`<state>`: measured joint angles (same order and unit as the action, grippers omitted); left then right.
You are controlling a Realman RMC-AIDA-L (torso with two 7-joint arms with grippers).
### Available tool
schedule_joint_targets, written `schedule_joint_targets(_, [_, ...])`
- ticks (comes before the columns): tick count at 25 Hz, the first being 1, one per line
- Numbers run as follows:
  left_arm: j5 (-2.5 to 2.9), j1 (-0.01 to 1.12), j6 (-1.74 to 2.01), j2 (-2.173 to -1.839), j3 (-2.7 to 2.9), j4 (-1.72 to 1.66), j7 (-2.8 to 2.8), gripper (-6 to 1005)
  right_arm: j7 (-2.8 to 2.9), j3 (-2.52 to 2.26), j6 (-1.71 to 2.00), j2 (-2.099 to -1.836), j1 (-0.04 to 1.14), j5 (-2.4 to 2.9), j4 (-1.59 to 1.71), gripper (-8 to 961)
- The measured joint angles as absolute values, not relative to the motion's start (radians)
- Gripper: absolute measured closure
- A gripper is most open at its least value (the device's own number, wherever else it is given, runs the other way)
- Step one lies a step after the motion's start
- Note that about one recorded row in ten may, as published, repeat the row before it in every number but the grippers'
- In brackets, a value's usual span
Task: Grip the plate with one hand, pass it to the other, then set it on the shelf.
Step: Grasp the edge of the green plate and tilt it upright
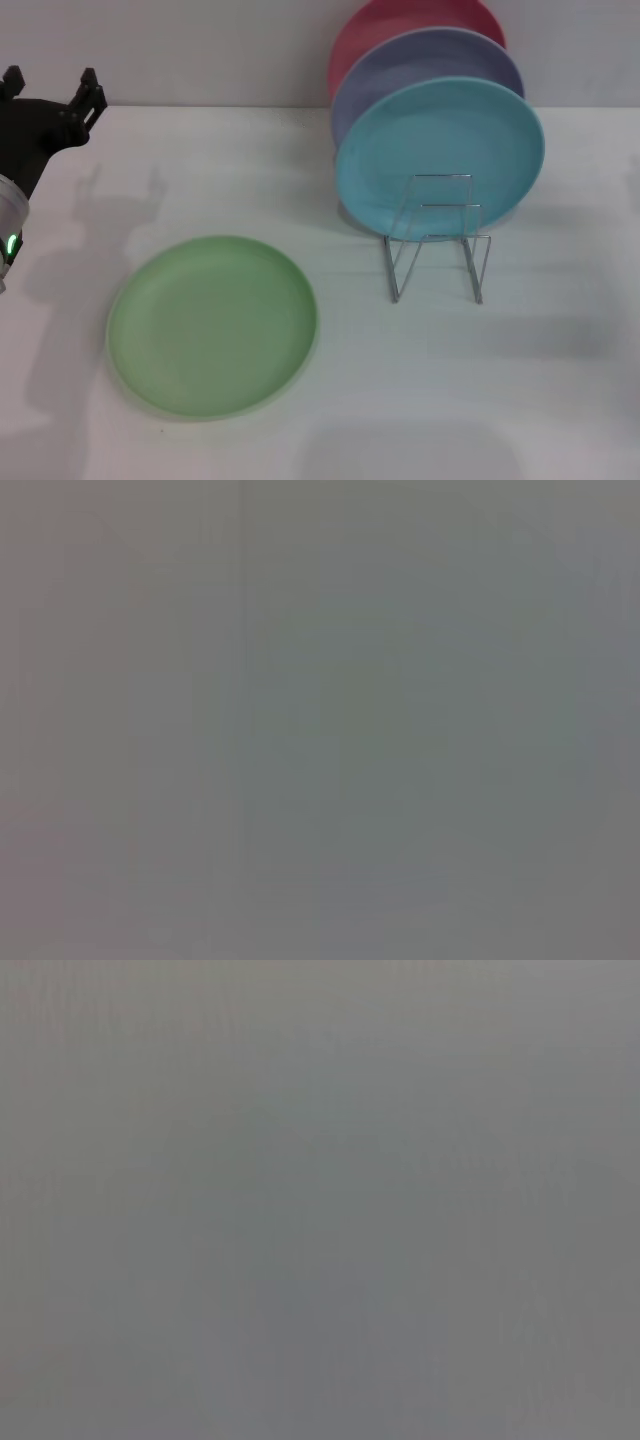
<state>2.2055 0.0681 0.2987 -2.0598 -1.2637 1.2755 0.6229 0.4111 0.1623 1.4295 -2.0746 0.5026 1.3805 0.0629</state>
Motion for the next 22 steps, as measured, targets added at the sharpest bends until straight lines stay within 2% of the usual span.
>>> schedule_joint_targets(9, [2.200, 0.037, -0.276, -2.062, -1.481, 1.494, 0.613, 207, 0.414, 0.163, 1.430, -2.073, 0.518, 1.381, 0.068, 401])
schedule_joint_targets(13, [2.204, 0.065, -0.650, -2.061, -1.640, 1.562, 0.539, 208, 0.415, 0.163, 1.430, -2.072, 0.527, 1.379, 0.072, 402])
schedule_joint_targets(22, [2.285, 0.148, -1.092, -2.059, -1.846, 1.568, 0.354, 210, 0.412, 0.170, 1.430, -2.070, 0.547, 1.373, 0.106, 401])
